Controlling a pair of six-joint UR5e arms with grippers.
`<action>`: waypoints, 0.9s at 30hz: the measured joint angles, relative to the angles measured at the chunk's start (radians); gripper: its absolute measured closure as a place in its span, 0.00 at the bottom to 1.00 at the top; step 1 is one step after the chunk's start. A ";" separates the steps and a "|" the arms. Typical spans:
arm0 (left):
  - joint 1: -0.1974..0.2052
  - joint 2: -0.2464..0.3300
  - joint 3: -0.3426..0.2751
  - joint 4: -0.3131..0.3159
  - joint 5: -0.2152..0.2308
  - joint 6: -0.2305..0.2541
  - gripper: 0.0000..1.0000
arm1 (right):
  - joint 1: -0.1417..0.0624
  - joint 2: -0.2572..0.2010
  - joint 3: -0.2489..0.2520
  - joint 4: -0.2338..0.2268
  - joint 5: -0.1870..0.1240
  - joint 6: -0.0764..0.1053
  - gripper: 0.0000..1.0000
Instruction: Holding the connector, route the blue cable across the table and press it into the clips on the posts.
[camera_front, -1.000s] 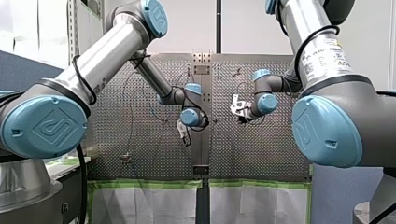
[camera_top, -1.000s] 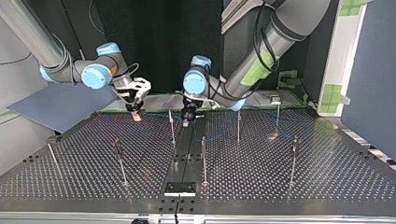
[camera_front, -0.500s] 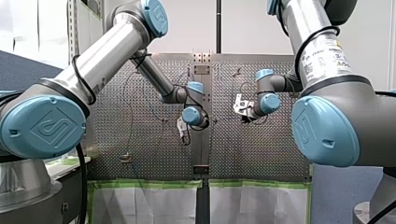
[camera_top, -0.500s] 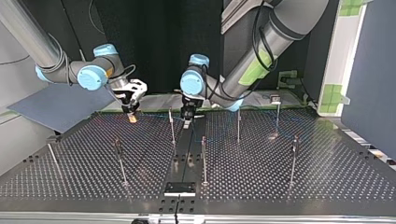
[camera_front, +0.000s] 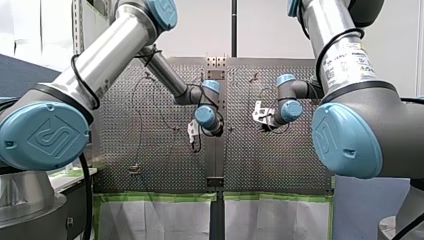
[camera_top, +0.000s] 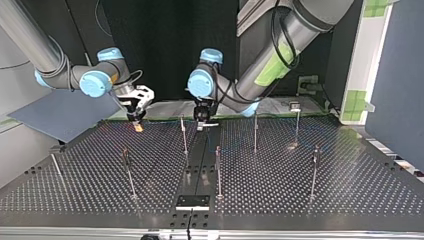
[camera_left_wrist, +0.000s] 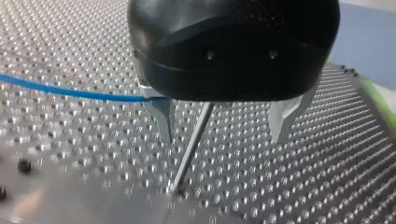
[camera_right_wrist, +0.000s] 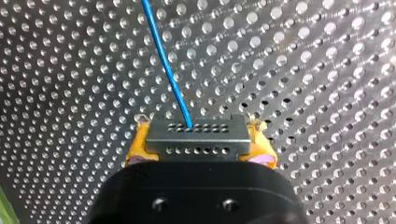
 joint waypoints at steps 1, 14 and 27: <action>-0.005 0.007 -0.006 -0.006 -0.002 0.004 0.00 | -0.002 0.000 0.000 0.000 0.000 0.000 1.00; -0.103 0.072 -0.064 -0.010 -0.057 0.033 0.00 | -0.013 0.000 0.000 0.020 -0.001 -0.007 1.00; -0.226 0.054 0.006 0.080 -0.136 -0.005 0.00 | -0.034 -0.002 0.000 0.043 0.001 -0.014 1.00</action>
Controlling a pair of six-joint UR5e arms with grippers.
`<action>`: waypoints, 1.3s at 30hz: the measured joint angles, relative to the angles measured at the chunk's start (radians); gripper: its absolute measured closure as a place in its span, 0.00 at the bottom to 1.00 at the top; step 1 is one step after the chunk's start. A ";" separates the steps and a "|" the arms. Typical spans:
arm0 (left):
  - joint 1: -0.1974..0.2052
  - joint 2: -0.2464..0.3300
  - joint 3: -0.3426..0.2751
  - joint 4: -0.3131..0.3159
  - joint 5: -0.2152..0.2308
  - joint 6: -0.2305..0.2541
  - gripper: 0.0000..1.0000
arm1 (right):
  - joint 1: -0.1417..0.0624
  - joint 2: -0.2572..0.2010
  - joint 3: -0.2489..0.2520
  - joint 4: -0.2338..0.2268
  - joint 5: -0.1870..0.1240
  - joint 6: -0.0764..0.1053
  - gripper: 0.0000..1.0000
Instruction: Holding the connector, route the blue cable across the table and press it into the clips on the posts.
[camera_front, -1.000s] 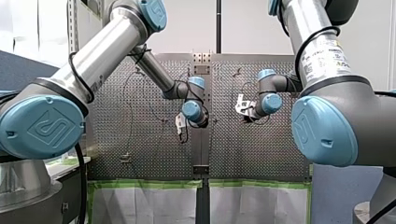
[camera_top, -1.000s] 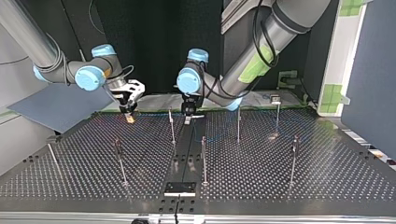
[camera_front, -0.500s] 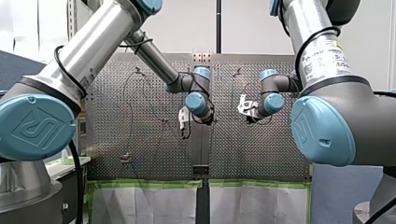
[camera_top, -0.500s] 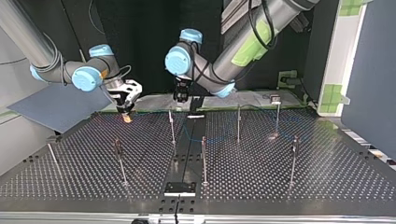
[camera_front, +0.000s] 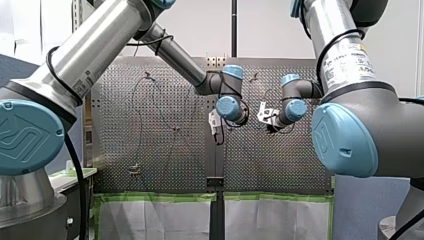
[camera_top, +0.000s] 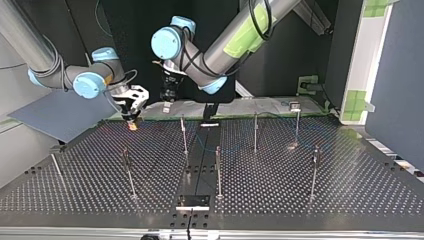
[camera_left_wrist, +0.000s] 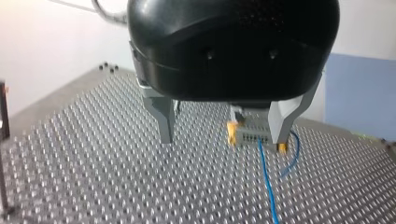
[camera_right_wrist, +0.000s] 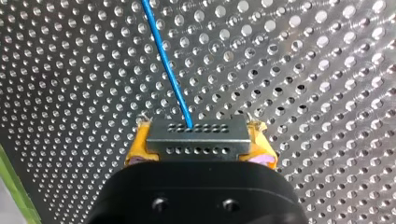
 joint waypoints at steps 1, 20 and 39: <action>-0.005 -0.002 0.004 0.001 -0.001 0.000 0.00 | -0.002 0.000 0.000 0.000 0.000 0.000 1.00; -0.015 -0.109 0.116 -0.101 -0.058 -0.028 0.00 | -0.039 -0.007 0.000 0.001 -0.004 0.000 1.00; -0.012 -0.265 0.278 -0.158 -0.110 -0.043 0.00 | -0.037 -0.008 0.000 0.001 -0.024 -0.001 1.00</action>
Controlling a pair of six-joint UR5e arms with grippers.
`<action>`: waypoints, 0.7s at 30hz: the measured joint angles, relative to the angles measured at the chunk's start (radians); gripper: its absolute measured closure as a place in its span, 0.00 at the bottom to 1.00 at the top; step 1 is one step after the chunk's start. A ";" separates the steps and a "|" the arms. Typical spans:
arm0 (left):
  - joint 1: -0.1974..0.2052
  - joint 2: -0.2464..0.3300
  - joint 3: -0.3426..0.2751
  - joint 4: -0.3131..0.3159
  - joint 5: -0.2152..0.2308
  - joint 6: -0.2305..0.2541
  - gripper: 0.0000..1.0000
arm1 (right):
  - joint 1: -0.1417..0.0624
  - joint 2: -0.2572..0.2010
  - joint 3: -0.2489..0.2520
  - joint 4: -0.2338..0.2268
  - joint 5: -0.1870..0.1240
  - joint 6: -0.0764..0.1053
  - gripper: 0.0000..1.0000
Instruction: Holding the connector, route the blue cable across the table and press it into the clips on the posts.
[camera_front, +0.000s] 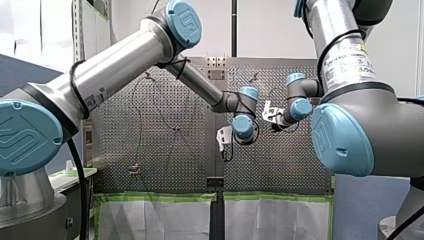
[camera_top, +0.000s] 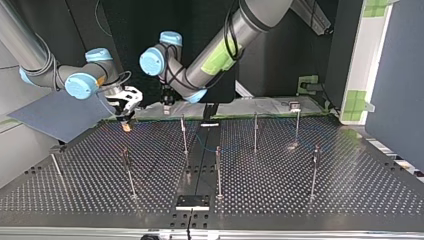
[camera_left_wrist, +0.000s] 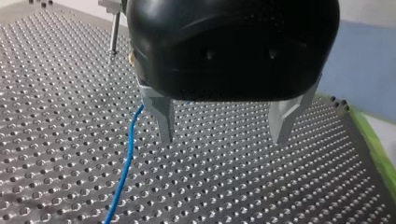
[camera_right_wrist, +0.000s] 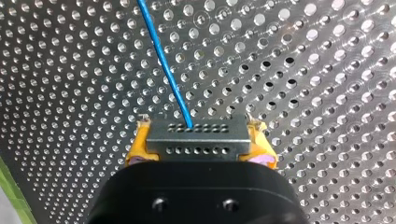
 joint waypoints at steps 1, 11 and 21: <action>0.000 -0.003 0.007 0.000 -0.004 0.000 0.00 | 0.000 0.000 0.000 0.000 0.000 0.000 1.00; -0.028 -0.007 0.096 -0.006 -0.056 0.000 0.00 | -0.004 0.000 0.000 -0.003 0.001 0.001 1.00; 0.009 -0.025 0.121 0.032 -0.053 0.008 0.00 | -0.005 0.000 0.000 -0.003 0.001 0.001 1.00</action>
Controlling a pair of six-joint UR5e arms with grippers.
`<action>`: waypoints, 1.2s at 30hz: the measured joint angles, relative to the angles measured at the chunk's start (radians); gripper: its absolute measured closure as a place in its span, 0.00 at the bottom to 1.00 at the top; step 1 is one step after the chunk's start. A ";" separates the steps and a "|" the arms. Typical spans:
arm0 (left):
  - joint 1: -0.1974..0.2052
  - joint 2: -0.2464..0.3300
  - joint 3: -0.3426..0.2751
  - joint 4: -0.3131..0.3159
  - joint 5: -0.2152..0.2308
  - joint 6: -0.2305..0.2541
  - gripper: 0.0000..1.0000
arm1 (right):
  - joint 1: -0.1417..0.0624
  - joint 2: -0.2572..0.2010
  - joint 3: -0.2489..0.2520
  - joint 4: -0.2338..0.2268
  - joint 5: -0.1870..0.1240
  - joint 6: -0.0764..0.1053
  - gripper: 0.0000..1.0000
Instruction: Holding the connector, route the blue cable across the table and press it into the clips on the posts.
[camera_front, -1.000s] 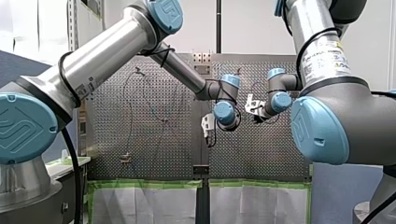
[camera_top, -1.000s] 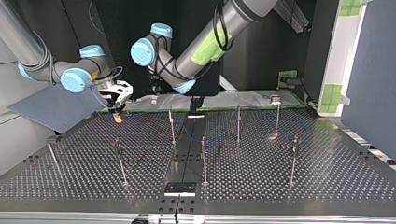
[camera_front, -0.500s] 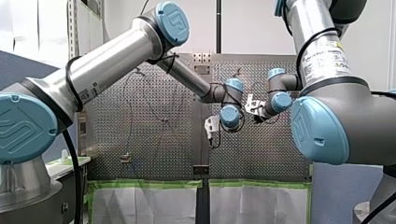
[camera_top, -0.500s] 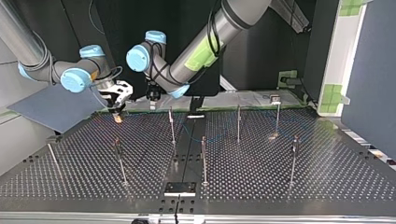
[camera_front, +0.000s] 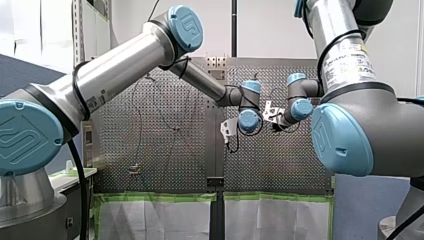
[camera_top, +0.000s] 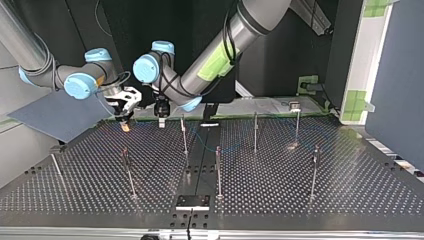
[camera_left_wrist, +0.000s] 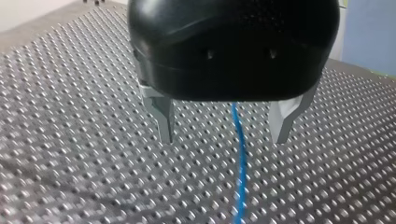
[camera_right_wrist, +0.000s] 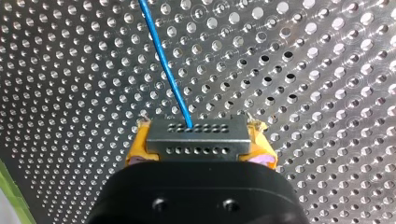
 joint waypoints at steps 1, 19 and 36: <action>0.003 -0.006 0.004 -0.003 0.004 0.000 0.00 | 0.000 0.000 0.000 0.000 0.000 0.000 1.00; 0.003 -0.051 0.081 -0.068 -0.021 -0.004 0.14 | 0.000 -0.002 -0.001 0.000 -0.012 -0.001 1.00; -0.004 -0.047 0.095 -0.080 0.012 -0.003 1.00 | -0.001 -0.046 -0.001 0.006 -0.018 0.005 1.00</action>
